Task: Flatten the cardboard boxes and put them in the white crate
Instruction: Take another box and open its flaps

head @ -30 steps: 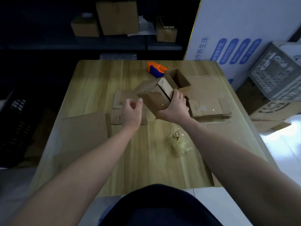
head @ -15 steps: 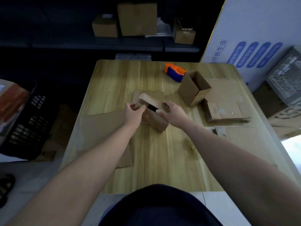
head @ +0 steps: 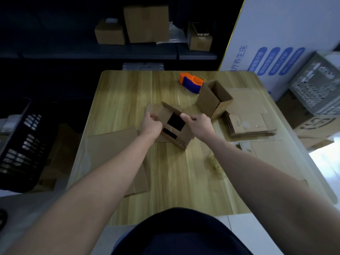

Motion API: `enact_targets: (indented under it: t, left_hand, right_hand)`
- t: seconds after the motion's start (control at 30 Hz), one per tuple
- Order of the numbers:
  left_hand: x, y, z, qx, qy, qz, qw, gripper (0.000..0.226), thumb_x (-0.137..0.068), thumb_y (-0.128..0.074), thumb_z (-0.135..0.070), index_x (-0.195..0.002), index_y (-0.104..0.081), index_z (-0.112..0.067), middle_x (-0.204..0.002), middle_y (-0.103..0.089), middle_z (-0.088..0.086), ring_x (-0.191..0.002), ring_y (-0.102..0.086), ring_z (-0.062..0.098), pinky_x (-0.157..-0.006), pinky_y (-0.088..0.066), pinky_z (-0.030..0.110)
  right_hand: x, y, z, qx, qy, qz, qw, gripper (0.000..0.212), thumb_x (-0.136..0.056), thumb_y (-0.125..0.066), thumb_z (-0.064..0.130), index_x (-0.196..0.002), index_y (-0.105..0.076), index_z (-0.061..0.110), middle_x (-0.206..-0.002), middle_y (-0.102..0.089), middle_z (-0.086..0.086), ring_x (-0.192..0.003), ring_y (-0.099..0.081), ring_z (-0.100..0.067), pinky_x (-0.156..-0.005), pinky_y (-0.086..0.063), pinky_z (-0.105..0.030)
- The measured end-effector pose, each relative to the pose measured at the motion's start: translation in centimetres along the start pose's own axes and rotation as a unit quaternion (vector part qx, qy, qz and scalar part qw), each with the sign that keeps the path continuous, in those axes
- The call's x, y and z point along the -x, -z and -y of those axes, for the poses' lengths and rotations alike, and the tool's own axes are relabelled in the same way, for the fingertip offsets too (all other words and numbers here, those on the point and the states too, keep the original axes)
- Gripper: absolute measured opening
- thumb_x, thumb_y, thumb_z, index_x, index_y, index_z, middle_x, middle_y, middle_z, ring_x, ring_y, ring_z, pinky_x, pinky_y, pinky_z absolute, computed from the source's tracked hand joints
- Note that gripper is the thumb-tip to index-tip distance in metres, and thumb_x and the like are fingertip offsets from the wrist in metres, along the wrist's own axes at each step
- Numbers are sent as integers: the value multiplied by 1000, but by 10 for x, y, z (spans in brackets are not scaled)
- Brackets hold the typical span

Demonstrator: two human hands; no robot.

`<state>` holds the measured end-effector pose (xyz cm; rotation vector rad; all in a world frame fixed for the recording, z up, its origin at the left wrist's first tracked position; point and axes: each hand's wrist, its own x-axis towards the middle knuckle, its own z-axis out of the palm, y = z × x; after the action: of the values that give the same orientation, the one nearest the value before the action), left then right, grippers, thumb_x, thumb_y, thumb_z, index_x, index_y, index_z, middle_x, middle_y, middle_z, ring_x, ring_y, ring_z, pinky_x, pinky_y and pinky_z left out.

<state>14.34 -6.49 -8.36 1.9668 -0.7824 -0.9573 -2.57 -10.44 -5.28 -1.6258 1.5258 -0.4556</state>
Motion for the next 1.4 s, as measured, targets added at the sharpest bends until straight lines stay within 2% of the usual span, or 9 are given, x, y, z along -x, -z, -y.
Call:
enact_targets:
  t: [0.37, 0.57, 0.7, 0.8, 0.87, 1.0, 1.1, 1.17, 1.4]
  left_hand:
    - [0, -5, -18, -290, -84, -13, 953, 34, -73, -77, -30, -96, -56, -16, -86, -62, 0, -73, -62, 19, -60, -55, 31]
    - [2, -7, -9, -128, -141, -11, 982, 27, -91, -52, -29, -71, -57, -12, -65, -55, 2, -55, -51, 16, -50, -40, 26]
    - [4, -9, -6, -15, -132, -31, 991, 38, -98, -44, -25, -62, -44, -14, -56, -39, -2, -48, -36, 9, -49, -34, 20]
    - [4, -14, -2, 42, -99, -43, 993, 31, -99, -43, -27, -70, -50, -23, -63, -41, -12, -54, -34, -2, -57, -32, 13]
    - [4, -15, -2, 69, -86, -38, 993, 23, -100, -43, -28, -101, -64, -19, -86, -56, -13, -74, -45, -6, -74, -35, 13]
    - [5, -15, -5, 109, -52, -41, 992, 40, -99, -43, -31, -133, -51, -12, -133, -54, 4, -124, -48, 19, -90, -32, 22]
    - [-4, -14, -7, 206, 3, -10, 978, 43, -98, -44, -39, -135, -50, -18, -133, -56, 4, -122, -51, 23, -106, -38, 34]
    - [-4, -17, -8, 268, 34, 39, 962, 44, -92, -49, -48, -127, -56, -21, -122, -62, 4, -112, -58, 25, -97, -48, 45]
    - [-6, -29, 7, 179, 84, 33, 980, 70, -83, -69, -25, -143, -34, -12, -136, -52, 10, -118, -54, 28, -98, -46, 46]
  right_hand:
    - [3, -5, -2, -34, -14, -37, 999, 50, -75, -66, 62, -100, -68, 19, -86, -68, 2, -77, -64, -13, -55, -47, -22]
    - [0, 6, -10, -101, -58, -90, 989, 60, -72, -74, 53, -116, -49, 20, -100, -57, 6, -86, -57, -8, -59, -45, -19]
    - [-2, 4, -11, -127, -117, -88, 981, 85, -69, -84, 29, -135, -31, 19, -128, -45, -5, -111, -54, -25, -84, -56, -40]
    - [-1, 3, -12, -159, -134, -86, 974, 74, -72, -80, 14, -129, -33, 21, -123, -46, -9, -100, -62, -28, -73, -59, -38]
    - [2, 2, -13, -172, -143, -74, 972, 64, -76, -75, 14, -126, -36, 17, -116, -51, -10, -90, -65, -26, -64, -59, -30]
    - [10, 7, -6, -161, -150, -29, 975, 42, -85, -60, 14, -125, -48, 13, -97, -60, -5, -81, -62, -17, -55, -50, -24]
    - [12, 15, -2, -111, -100, 29, 988, 43, -85, -43, -4, -116, -66, 14, -98, -64, 0, -100, -56, -15, -83, -48, -28]
    - [17, 14, 2, -115, -76, 68, 988, 41, -86, -43, -9, -107, -71, 13, -110, -66, -2, -110, -55, -15, -98, -47, -33]
    - [20, 7, -4, -128, -101, 124, 979, 38, -89, -49, -4, -121, -63, 12, -125, -60, -5, -115, -55, -16, -99, -46, -33]
